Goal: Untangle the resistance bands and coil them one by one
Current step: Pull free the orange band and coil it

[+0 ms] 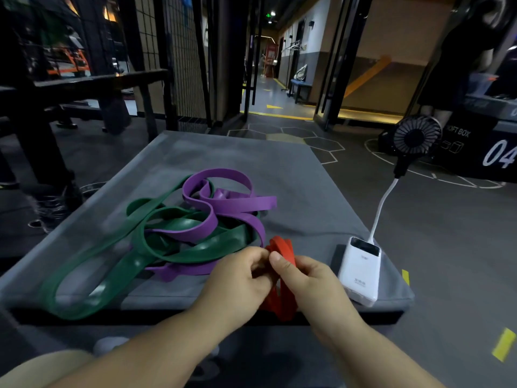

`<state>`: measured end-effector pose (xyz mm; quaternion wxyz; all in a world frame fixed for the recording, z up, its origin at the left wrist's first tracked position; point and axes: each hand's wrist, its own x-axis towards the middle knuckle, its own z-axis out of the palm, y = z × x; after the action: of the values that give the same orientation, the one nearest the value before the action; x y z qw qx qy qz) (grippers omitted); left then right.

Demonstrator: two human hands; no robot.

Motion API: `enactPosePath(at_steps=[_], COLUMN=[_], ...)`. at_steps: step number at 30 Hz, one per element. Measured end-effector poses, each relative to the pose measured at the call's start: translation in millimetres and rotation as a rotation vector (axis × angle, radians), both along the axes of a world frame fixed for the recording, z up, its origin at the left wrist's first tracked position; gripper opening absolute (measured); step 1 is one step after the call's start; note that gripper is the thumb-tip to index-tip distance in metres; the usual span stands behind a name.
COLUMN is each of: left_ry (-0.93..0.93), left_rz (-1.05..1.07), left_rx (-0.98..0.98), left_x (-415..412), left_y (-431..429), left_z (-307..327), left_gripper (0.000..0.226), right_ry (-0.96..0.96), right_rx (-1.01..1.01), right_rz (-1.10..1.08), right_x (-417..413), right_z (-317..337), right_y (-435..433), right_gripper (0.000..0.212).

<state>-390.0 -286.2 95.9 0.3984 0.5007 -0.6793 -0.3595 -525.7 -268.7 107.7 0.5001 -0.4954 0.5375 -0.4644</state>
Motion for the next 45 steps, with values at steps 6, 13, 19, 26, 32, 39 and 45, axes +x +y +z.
enactPosePath(at_steps=[6, 13, 19, 26, 32, 39, 45], left_ry=[-0.123, -0.22, 0.026, 0.292, 0.493, 0.535, 0.372], left_rz=[-0.007, 0.098, 0.038, -0.049, -0.202, -0.245, -0.218], left_rx=[0.035, -0.041, 0.155, 0.394, 0.497, 0.533, 0.512], left_x=[0, 0, -5, -13, -6, 12, 27], left_y=[-2, -5, -4, 5, 5, -6, -14], left_z=[-2, -1, -4, -8, 2, 13, 21], left_gripper=[0.018, 0.017, 0.022, 0.062, 0.053, 0.018, 0.011], right_ry=[-0.066, -0.17, -0.191, -0.147, -0.148, -0.053, 0.485], right_rx=[0.061, 0.077, 0.106, 0.17, 0.214, 0.145, -0.246], right_rz=[-0.023, -0.007, -0.047, -0.017, -0.002, 0.13, -0.044], right_x=[5, 11, 12, 21, 18, -10, -38], right_z=[-6, -13, -18, -17, -10, 6, 7], right_y=[1, 2, -1, 7, 8, -2, -11], right_gripper=[0.027, 0.029, 0.052, 0.059, 0.052, 0.041, 0.034])
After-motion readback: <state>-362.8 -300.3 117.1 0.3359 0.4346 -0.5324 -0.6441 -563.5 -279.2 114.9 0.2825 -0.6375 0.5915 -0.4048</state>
